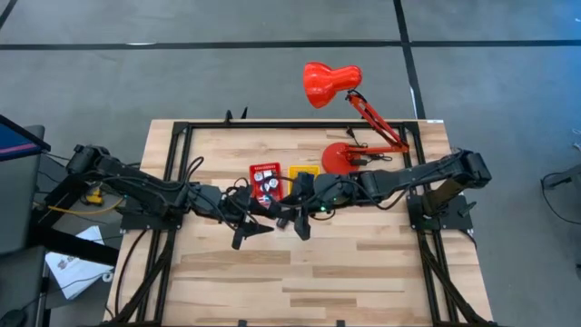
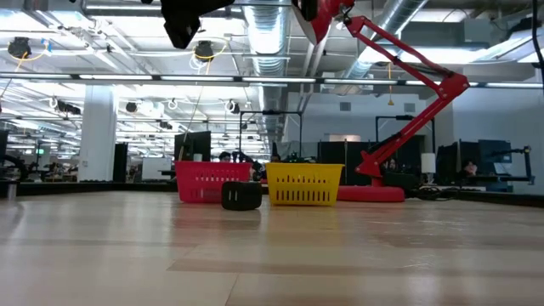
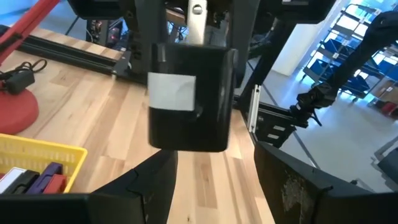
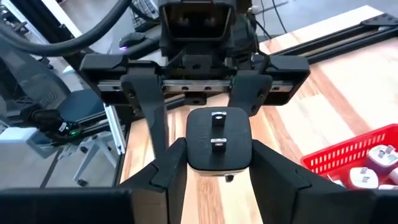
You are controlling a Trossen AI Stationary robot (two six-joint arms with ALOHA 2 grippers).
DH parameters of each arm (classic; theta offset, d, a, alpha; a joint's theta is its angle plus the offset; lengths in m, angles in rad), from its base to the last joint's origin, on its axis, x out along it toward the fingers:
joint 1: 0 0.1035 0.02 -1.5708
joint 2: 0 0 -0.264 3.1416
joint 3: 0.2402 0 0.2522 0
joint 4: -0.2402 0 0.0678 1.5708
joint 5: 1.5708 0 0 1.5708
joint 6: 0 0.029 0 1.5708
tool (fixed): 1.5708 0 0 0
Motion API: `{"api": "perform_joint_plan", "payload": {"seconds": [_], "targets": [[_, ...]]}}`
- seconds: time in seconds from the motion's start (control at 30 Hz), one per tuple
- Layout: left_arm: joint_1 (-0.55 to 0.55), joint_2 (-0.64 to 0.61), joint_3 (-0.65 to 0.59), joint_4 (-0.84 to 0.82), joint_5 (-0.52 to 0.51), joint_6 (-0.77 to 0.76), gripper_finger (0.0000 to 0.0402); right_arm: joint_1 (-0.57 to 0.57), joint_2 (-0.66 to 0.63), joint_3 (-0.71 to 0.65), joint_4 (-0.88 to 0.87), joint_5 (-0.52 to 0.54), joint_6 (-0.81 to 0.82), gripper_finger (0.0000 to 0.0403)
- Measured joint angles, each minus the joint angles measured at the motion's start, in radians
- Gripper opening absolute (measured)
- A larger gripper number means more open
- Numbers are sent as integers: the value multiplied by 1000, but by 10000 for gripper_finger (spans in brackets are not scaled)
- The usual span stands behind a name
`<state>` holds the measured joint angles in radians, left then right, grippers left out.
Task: Pick & Place Office items
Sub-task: Put the bottom black charger adapter into the red basket
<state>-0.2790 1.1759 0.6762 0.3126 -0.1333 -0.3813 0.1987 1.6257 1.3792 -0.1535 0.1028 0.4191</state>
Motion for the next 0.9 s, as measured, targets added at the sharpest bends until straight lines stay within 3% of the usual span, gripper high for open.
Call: {"api": "perform_joint_plan", "payload": {"seconds": [0.63, 0.9], "targets": [[0, 0, -2, 27, 22, 3, 208, 13, 32, 2, -16, -47, 27, 138], [7, 1, -2, 28, 28, 3, 162, 12, 32, 2, -13, -54, 27, 138]]}}
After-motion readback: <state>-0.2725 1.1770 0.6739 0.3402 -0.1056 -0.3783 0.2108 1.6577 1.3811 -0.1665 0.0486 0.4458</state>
